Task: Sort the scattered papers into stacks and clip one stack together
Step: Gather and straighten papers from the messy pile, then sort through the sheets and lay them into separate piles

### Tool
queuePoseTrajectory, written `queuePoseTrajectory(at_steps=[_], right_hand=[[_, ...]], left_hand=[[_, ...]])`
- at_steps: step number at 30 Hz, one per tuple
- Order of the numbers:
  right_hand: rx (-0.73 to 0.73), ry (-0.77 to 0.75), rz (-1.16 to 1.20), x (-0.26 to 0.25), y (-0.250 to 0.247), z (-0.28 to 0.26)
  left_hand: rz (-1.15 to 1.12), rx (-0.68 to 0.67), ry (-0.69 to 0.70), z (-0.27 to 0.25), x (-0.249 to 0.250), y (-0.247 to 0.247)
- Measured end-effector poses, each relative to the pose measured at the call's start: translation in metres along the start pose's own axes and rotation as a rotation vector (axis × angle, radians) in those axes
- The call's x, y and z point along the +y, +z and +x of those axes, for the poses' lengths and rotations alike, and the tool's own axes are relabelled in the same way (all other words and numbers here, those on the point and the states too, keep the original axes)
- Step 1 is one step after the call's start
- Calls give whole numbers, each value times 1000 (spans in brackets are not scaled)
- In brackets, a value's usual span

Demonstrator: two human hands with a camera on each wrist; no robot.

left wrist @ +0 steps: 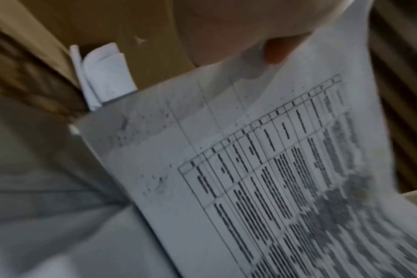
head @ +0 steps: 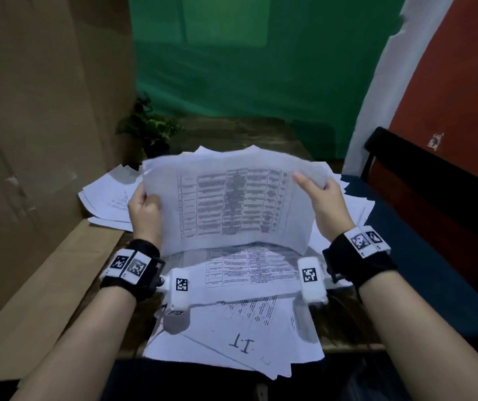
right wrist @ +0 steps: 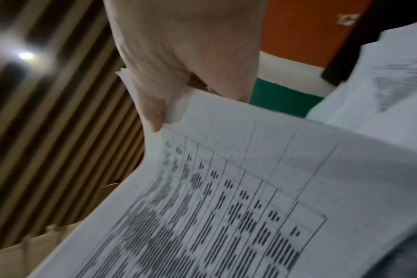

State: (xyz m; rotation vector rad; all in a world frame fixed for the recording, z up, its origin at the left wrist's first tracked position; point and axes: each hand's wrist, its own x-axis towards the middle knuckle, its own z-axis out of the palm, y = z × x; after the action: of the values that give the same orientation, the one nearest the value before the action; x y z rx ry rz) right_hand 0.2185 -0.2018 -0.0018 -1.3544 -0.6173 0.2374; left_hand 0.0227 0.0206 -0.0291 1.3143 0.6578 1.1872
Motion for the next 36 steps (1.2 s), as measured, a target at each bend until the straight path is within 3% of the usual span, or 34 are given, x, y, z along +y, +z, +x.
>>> queuePoseTrajectory(at_steps=[3,4,8,11,13,16,19,22,26,27,28,32,36], right_hand=[[-246,237,-107,31,-17,-12],[-252,277,-139,36,-16,-16],[-4,165,-13,21,-4,-14],[46,113,23,-5,-5,-5],[77,139,11,-12,-9,1],[100,411,45,-1,-4,-3],[-95,680,344,12,24,-21],[-168,682,498,32,56,-26],[47,731,344,70,64,-6],[77,748,297,79,61,-1],[97,761,251,88,55,4],[142,834,324,115,37,17],[117,857,451,118,29,20]], left_hand=[[8,-41,-204,-1,-14,-11],[16,-33,-236,-2,-16,-10],[63,-56,-73,2,4,-2],[123,-143,13,13,17,-4],[108,-123,3,18,20,-7],[-31,-25,-89,22,5,-9],[-66,-18,-190,15,-25,1],[-144,-102,-326,-11,-44,15],[-116,-347,-503,-16,-43,16],[-63,-356,-526,-7,-42,9],[-4,-287,-548,6,-41,-1],[213,194,-637,78,-49,-57],[389,126,-664,113,-54,-73]])
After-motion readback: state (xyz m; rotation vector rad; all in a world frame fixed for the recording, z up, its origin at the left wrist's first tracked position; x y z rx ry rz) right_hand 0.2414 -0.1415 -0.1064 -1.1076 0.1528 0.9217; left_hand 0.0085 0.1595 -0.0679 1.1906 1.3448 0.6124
